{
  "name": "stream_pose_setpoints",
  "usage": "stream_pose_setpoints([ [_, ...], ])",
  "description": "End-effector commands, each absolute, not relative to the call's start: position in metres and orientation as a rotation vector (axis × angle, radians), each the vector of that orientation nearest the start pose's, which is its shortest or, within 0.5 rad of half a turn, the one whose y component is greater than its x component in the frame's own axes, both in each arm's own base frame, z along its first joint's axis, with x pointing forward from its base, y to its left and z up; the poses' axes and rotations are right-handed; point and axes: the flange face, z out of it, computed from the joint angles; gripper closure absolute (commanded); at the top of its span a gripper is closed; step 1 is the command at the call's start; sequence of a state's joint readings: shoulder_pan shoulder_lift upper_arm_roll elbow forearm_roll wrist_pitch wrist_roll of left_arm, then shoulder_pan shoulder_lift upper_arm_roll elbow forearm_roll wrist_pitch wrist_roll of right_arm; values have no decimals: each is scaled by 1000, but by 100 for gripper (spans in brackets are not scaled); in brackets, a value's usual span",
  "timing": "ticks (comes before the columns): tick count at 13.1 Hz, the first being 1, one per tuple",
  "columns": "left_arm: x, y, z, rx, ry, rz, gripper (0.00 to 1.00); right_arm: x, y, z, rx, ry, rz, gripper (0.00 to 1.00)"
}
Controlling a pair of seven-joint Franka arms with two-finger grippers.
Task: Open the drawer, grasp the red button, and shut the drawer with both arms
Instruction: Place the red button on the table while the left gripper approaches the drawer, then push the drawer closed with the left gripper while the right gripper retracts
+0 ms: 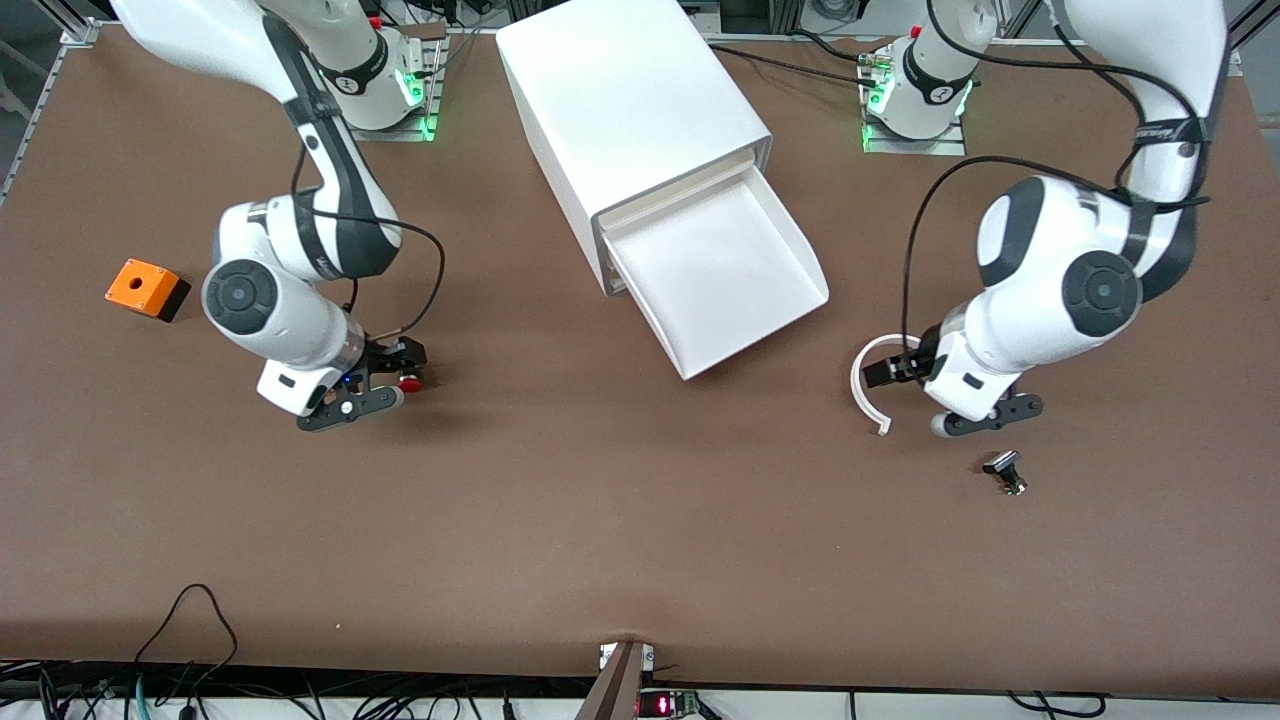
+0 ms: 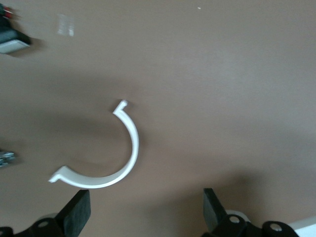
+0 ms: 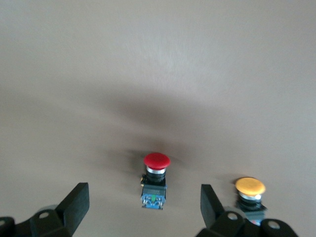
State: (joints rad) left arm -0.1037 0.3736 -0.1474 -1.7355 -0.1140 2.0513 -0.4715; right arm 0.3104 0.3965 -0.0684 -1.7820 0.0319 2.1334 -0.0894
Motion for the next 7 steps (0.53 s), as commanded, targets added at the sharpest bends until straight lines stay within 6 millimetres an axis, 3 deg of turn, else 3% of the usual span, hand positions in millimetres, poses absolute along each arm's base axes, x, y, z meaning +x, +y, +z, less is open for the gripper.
stream_pose_setpoints([
  [1,617,-183,331,-3247,-536,124,0,633,160,374,-3083,-492,37,0],
  [4,600,-205,297,-3297,-633,139,0,640,137,433,-3057,-422,-66,0],
  [6,593,-220,292,-3306,-609,169,0,650,133,485,-3059,-431,-61,0],
  [7,586,-227,288,-3305,-584,194,0,650,132,500,-3064,-434,-48,0],
])
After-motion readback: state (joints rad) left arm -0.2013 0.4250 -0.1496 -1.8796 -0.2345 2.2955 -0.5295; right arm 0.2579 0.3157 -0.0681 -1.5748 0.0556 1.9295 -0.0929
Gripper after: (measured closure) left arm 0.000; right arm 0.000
